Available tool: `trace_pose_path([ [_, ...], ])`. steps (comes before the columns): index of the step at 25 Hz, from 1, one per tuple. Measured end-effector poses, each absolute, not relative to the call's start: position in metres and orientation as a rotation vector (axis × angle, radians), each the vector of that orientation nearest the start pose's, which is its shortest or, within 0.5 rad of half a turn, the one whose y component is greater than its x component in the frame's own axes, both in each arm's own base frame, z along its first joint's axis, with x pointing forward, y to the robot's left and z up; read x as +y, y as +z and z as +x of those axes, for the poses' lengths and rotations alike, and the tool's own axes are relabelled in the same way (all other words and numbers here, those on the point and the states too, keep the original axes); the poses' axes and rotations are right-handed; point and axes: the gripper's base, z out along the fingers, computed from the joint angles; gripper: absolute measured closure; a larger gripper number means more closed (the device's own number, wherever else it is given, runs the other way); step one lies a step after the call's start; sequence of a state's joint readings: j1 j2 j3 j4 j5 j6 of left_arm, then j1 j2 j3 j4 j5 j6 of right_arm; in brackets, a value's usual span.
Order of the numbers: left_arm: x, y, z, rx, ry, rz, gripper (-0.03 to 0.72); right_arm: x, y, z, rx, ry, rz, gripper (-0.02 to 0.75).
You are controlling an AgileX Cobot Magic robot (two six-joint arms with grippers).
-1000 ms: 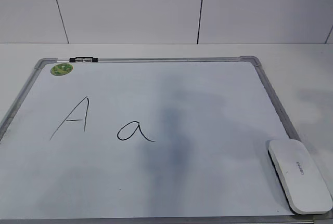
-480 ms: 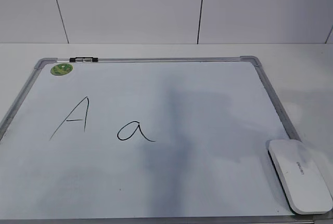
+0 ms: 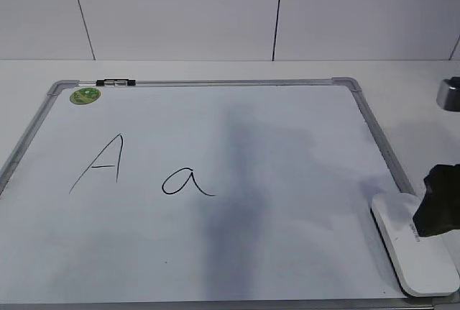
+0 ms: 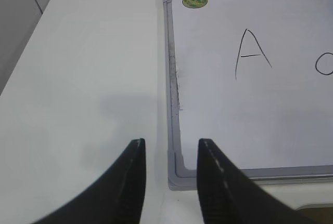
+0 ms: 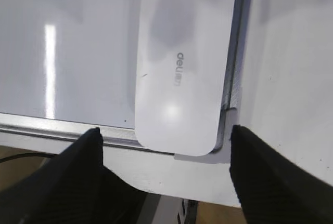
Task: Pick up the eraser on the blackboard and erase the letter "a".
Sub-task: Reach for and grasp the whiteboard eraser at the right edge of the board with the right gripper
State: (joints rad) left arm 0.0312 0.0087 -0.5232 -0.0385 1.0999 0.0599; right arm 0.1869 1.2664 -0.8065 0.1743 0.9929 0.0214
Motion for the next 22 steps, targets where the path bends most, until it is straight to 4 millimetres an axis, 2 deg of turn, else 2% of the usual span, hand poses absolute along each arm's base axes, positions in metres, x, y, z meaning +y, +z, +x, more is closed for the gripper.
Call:
trace_pose_path([
  [13,-0.003,0.281,-0.008,2.068,0.01,0.033,0.452,0.055,0.211,0.229,3.033,0.186,-0.075,0.149],
  [22,-0.003,0.281,-0.008,2.068,0.01,0.033,0.452,0.056,0.208,0.236,2.999,0.187,-0.071,0.149],
])
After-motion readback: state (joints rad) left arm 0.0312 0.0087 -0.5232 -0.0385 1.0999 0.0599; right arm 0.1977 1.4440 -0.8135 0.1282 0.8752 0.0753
